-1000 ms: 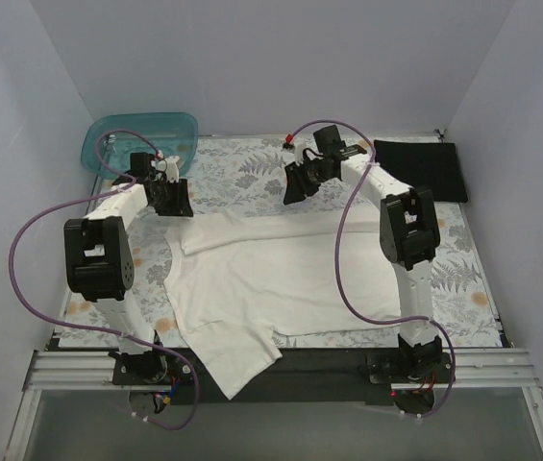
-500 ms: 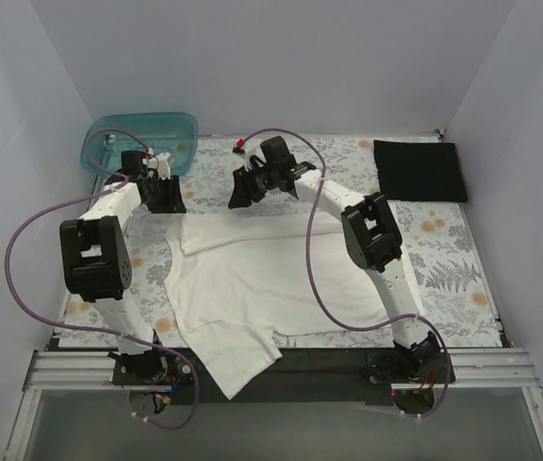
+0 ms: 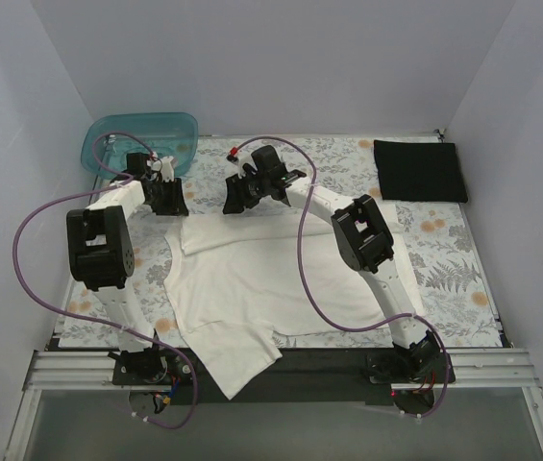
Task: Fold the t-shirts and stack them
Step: Fold the tshirt
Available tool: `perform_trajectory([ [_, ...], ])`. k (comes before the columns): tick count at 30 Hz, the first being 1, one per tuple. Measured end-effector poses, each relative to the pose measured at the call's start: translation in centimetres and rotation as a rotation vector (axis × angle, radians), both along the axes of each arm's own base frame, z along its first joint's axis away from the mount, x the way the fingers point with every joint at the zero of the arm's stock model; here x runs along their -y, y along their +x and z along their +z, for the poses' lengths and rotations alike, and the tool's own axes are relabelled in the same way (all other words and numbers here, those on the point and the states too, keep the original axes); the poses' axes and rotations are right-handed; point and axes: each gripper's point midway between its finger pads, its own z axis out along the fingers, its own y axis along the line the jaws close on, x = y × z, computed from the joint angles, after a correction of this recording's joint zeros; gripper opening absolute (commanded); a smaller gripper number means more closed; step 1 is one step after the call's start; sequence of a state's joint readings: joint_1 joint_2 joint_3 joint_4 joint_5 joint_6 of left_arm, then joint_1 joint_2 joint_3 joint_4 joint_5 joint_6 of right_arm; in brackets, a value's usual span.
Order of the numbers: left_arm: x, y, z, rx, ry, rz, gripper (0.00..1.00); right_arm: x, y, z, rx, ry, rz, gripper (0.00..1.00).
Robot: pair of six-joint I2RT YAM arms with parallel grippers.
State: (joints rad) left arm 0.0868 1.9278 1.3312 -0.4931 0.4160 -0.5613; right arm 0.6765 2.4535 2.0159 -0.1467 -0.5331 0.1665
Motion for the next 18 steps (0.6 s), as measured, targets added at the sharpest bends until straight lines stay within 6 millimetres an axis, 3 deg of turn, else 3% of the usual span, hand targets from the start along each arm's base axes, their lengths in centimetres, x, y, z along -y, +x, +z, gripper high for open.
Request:
perform_trajectory([
  [12, 0.4, -0.1, -0.3, -0.007, -0.019, -0.014, 0.31, -0.4, 0.4, -1.4, 0.002, -0.006, -0.013, 0.52],
  [18, 0.7, 0.1, 0.0, 0.001, -0.033, -0.025, 0.26, -0.6, -0.2, -2.4, -0.027, -0.005, 0.008, 0.41],
])
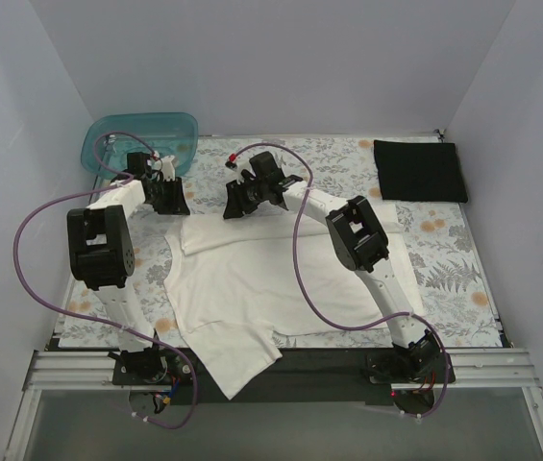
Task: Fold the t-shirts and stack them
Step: Fold the tshirt
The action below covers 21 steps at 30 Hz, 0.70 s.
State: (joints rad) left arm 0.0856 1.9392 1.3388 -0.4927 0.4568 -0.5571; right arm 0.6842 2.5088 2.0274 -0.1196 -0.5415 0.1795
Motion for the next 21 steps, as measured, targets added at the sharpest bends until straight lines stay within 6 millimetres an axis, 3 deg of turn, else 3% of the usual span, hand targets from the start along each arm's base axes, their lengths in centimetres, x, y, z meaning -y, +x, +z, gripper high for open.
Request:
perform_trajectory([
  [6, 0.0, 0.0, 0.4, 0.015, 0.003, -0.014, 0.09, -0.3, -0.4, 0.3, -0.007, 0.02, 0.022, 0.26],
  [10, 0.0, 0.1, 1.0, 0.034, 0.01, -0.028, 0.01, -0.4, -0.6, 0.5, -0.011, 0.03, 0.035, 0.23],
  [17, 0.2, -0.7, 3.2, 0.079, 0.017, -0.063, 0.0, -0.1, -1.4, 0.9, -0.018, 0.035, 0.052, 0.2],
  [21, 0.6, -2.0, 5.0, 0.121, 0.013, -0.099, 0.0, 0.1, -1.8, 2.5, -0.007, 0.048, 0.06, 0.17],
])
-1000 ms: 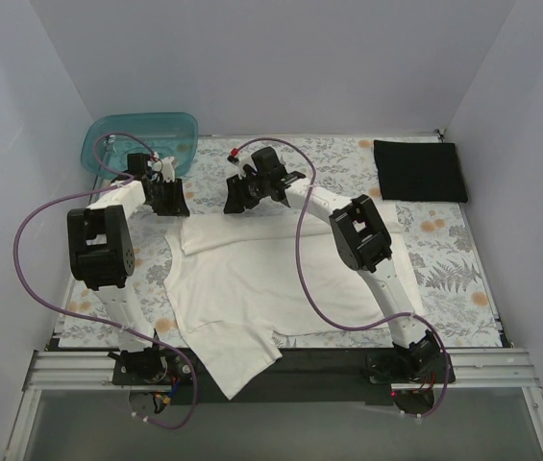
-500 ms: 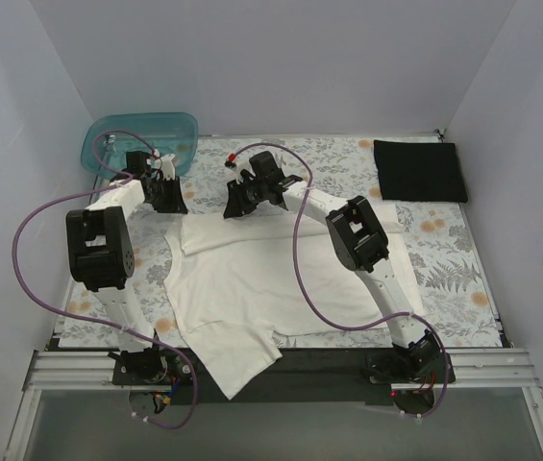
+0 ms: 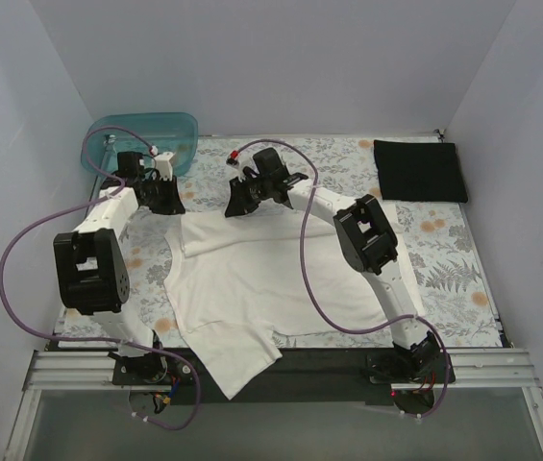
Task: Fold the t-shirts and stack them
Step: Fold the tshirt
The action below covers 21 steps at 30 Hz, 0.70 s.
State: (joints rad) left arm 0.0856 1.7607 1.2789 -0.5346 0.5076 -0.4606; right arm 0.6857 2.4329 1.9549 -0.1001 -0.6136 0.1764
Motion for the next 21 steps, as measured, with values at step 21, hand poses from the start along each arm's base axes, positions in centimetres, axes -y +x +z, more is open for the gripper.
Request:
perform_trajectory([
  [21, 1.9, -13.8, -1.4, -0.053, 0.014, -0.22, 0.0, 4.2, -11.8, 0.2, -0.144, -0.021, 0.158, 0.11],
])
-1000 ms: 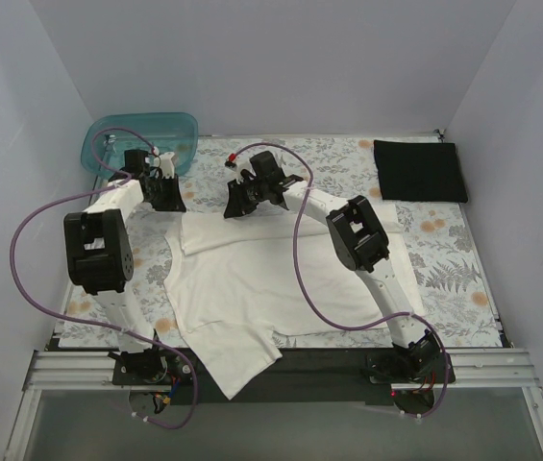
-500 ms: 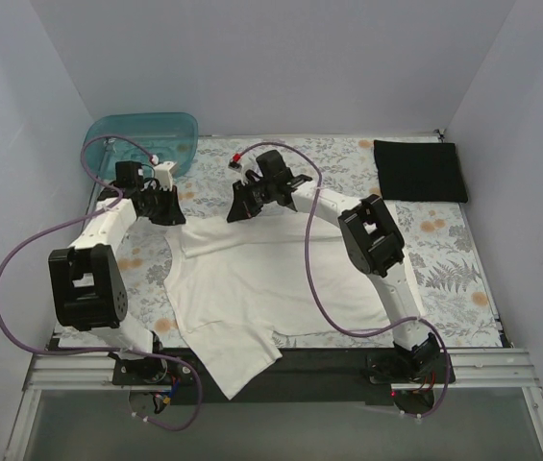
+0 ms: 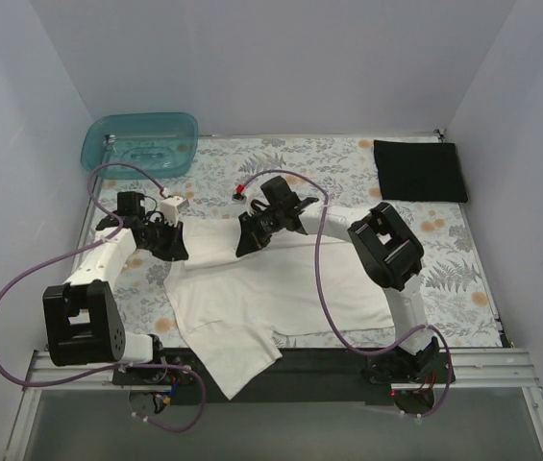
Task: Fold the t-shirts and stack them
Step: Fold the tshirt
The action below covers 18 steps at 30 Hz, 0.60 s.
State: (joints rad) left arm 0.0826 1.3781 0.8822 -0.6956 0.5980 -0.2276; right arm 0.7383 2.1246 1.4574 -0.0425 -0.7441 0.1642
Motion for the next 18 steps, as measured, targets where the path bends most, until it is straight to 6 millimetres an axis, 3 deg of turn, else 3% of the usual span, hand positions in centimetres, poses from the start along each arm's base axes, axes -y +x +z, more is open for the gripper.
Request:
perform_trajectory([
  [8, 0.4, -2.4, -0.7, -0.023, -0.004, -0.08, 0.01, 0.6, -2.1, -1.9, -0.02, -0.035, 0.033, 0.14],
  [9, 0.5, -2.6, -0.8, -0.023, -0.007, -0.091, 0.06, 0.8, -2.2, -2.0, -0.021, -0.037, 0.034, 0.17],
  [10, 0.6, -2.8, -0.9, -0.026, -0.008, -0.101, 0.13, 0.9, -2.4, -2.2, -0.021, -0.039, 0.036, 0.29],
  [11, 0.6, -3.2, -1.1, -0.032, -0.005, -0.112, 0.23, 1.0, -2.5, -2.2, -0.021, -0.04, 0.037, 0.34],
  [13, 0.5, -3.7, -1.5, -0.05, 0.001, -0.12, 0.27, 1.3, -2.8, -2.4, -0.019, -0.045, 0.043, 0.43],
  [18, 0.6, -4.5, -1.5, -0.081, -0.005, -0.127, 0.29, 1.7, -3.0, -1.2, 0.006, -0.038, 0.055, 0.48],
])
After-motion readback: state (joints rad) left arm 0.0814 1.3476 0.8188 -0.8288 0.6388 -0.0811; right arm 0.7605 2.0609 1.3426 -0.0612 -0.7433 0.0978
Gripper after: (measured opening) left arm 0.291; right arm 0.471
